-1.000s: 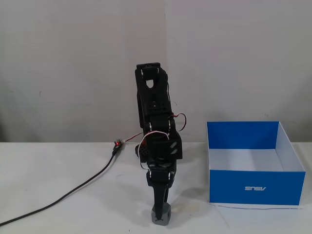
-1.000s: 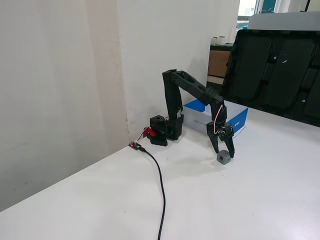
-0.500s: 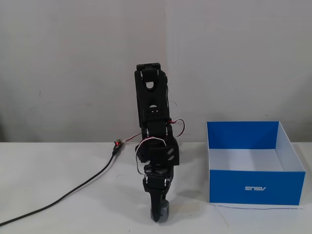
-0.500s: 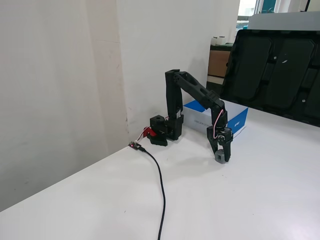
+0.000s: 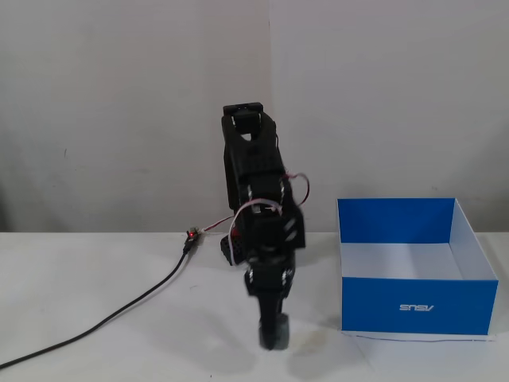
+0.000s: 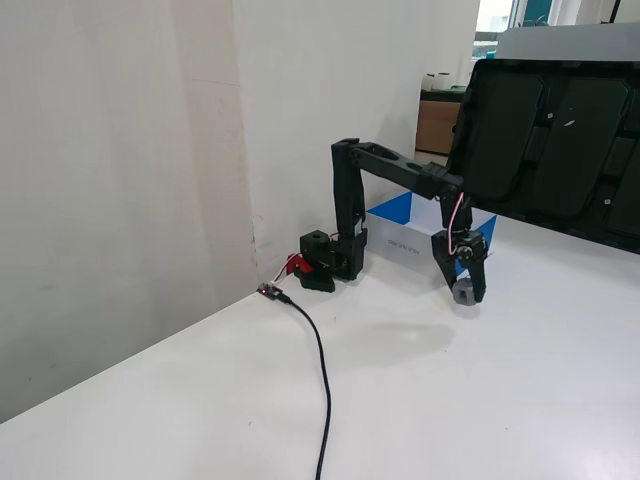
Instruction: Pick the gray block and keep it in the box.
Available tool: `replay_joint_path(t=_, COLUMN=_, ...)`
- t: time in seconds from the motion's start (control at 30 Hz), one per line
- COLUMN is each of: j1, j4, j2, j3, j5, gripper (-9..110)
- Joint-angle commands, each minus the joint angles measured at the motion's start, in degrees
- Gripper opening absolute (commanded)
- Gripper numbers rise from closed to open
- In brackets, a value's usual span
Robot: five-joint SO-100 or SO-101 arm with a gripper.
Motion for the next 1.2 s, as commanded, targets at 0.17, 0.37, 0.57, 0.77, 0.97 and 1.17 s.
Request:
replay_joint_path(t=0.17, j1=-16.44, j4=14.77, j2=6.24, j3=-31.03, j5=-1.58, gripper=2)
replay_joint_path(t=0.37, j1=-34.19, j4=20.74, j2=5.27, j3=-39.02, j5=-0.62, gripper=2)
replay_joint_path(t=0.57, j1=-49.48, j4=22.32, j2=5.27, j3=-34.45, j5=3.16, gripper=2)
replay_joint_path(t=0.77, j1=-57.04, j4=20.74, j2=2.90, j3=-26.46, j5=2.46, gripper=7)
replay_joint_path(t=0.97, j1=-58.71, j4=26.63, j2=-2.99, j3=-26.46, j5=2.37, gripper=35)
replay_joint_path(t=1.17, j1=-54.67, j4=27.42, j2=0.70, j3=-27.60, j5=-2.11, gripper=10)
